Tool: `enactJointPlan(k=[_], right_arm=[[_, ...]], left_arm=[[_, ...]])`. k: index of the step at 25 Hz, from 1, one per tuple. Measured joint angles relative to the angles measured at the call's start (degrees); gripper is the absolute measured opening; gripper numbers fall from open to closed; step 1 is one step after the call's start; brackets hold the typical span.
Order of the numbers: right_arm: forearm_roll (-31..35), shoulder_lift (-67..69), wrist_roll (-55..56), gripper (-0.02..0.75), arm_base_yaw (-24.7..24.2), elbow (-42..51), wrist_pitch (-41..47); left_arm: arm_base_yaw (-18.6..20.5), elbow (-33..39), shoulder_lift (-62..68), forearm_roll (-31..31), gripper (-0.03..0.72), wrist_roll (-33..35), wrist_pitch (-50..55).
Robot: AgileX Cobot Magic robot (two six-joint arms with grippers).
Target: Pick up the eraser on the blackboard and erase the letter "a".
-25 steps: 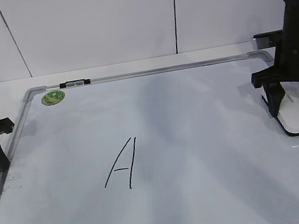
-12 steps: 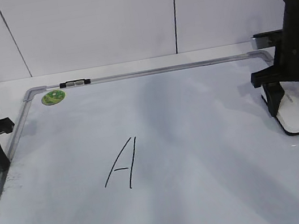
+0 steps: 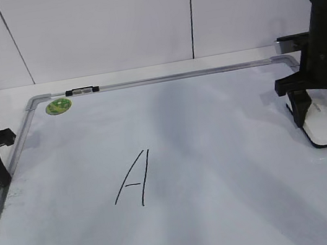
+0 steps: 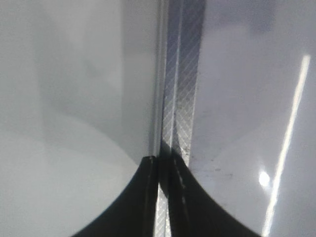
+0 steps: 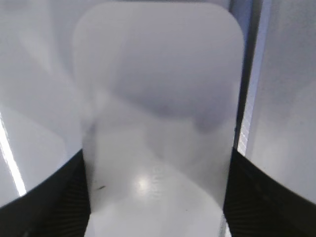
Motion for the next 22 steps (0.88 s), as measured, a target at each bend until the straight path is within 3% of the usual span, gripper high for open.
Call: enactJointPlan(k=[17, 22], right_arm=[[-0.90, 0.00, -0.43, 0.566, 0.00, 0.00, 0.00], [-1.47, 0.00, -1.47, 0.596, 0.00, 0.00, 0.00]], left_arm=[[0.00, 0.00, 0.00, -0.10, 0.027, 0.00, -0.12], [0.00, 0.00, 0.00, -0.21, 0.027, 0.00, -0.24]])
